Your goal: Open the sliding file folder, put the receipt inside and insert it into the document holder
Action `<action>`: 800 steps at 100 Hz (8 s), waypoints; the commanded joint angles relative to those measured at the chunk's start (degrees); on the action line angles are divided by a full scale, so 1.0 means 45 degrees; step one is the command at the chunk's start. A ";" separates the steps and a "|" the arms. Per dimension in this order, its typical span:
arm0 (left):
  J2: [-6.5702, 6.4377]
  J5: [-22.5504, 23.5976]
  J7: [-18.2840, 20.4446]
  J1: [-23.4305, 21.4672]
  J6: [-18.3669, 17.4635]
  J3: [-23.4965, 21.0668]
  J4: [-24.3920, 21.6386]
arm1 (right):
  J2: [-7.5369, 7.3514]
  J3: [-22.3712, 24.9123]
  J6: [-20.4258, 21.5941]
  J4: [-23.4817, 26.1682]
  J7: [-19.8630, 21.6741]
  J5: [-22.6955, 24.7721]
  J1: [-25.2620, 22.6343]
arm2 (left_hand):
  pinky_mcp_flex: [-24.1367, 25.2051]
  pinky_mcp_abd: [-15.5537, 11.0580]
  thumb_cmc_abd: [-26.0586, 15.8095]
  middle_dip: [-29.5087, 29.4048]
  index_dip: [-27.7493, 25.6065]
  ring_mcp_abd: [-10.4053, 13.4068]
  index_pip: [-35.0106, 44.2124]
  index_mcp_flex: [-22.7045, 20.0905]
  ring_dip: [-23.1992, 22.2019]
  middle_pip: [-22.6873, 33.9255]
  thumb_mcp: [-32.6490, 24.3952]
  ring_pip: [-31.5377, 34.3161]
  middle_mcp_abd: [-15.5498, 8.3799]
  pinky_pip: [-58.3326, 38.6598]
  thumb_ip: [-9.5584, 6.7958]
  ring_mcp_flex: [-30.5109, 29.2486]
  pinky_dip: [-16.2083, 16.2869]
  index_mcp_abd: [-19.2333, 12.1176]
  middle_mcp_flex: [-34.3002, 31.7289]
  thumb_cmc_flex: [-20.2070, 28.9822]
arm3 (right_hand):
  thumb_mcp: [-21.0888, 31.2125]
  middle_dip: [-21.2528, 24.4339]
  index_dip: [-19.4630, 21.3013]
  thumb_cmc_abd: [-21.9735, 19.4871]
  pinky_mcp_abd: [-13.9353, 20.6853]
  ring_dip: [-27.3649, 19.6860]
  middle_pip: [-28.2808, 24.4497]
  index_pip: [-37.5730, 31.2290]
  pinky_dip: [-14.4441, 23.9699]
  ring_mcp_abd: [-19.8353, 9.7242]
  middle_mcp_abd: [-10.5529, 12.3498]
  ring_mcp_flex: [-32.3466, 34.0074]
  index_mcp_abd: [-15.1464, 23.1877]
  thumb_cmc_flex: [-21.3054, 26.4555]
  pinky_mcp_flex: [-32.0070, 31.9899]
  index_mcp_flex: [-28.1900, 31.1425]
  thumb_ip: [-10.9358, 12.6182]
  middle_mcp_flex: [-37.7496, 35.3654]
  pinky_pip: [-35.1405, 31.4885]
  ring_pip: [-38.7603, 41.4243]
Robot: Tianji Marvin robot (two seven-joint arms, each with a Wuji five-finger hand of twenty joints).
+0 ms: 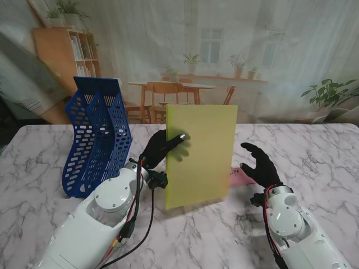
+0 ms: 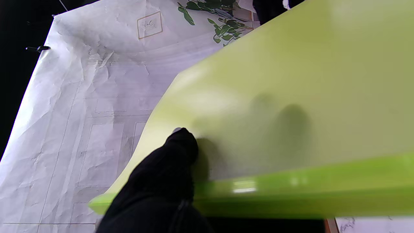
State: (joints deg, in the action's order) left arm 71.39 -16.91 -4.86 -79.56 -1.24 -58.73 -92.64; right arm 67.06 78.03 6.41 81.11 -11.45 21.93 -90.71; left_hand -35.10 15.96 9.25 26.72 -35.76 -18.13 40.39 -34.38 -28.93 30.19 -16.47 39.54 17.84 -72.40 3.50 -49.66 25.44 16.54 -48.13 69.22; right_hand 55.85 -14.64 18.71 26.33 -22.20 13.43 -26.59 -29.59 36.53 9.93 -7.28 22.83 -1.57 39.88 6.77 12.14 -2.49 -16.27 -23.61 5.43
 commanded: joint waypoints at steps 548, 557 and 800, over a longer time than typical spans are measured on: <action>-0.0224 -0.1307 0.2180 0.0572 0.0342 -0.0268 0.0950 | -0.0049 0.0667 0.3177 0.1835 0.2893 -0.6596 -0.0961 | 0.1254 -0.0628 -0.0279 -0.1734 0.1124 -0.0158 -0.2121 -0.0770 0.0105 -0.2294 0.2181 -0.1299 -0.1591 0.0334 -0.0717 0.0806 0.1083 -0.2221 -0.0064 0.1056 | 0.0570 -0.3389 0.2040 0.1067 -0.0324 0.3936 -0.5254 -0.6768 -0.2466 0.0380 -0.0570 1.1447 0.1118 0.1719 0.8829 0.7901 -0.2450 -1.2292 -1.3084 0.9540; -0.0259 -0.1317 0.2281 0.0543 0.0224 -0.0310 0.0927 | -0.0055 0.0603 0.3095 0.1825 0.2961 -0.6641 -0.0898 | 0.1246 -0.0642 -0.0313 -0.1637 0.1240 -0.0123 -0.2052 -0.0763 0.0125 -0.2251 0.2377 -0.1303 -0.2021 0.0309 -0.0706 0.0785 0.1065 -0.2227 -0.0248 0.1055 | 0.0561 -0.3386 0.2040 0.1063 -0.0321 0.3928 -0.5248 -0.6764 -0.2460 0.0391 -0.0563 1.1456 0.1133 0.1716 0.8812 0.7894 -0.2450 -1.2293 -1.3069 0.9519; -0.0315 -0.1317 0.2610 0.1296 -0.0832 -0.0331 0.1019 | -0.0068 0.0486 0.2589 0.2158 0.3002 -0.6579 -0.0949 | 0.2543 -0.0703 0.0737 -0.2675 0.2167 0.0498 -0.4680 -0.0148 0.0369 -0.3330 0.3165 -0.2652 -0.2086 0.1452 -0.0781 0.2033 0.0982 -0.2202 0.2353 -0.2014 | 0.0468 -0.3397 0.1986 0.0978 -0.0353 0.3987 -0.5309 -0.6786 -0.2248 0.0427 -0.0582 1.1456 0.1102 0.1718 0.8625 0.7857 -0.2438 -1.2272 -1.3020 0.9418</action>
State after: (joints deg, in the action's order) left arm 69.40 -22.71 6.62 -73.95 -5.28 -60.58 -87.96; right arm 66.67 80.24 18.48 90.63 1.89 -7.63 -94.71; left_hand -22.26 15.27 14.22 15.02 -23.49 -17.82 16.84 -33.09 -27.26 13.61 -1.15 27.40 10.46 -65.05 -0.10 -39.64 29.89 9.47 -36.89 56.43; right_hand 53.54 -29.27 25.83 32.99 -23.37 30.85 -47.52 -56.60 25.70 12.06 -10.10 72.70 -1.57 43.56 45.63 46.43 -14.46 -71.71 -81.15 46.51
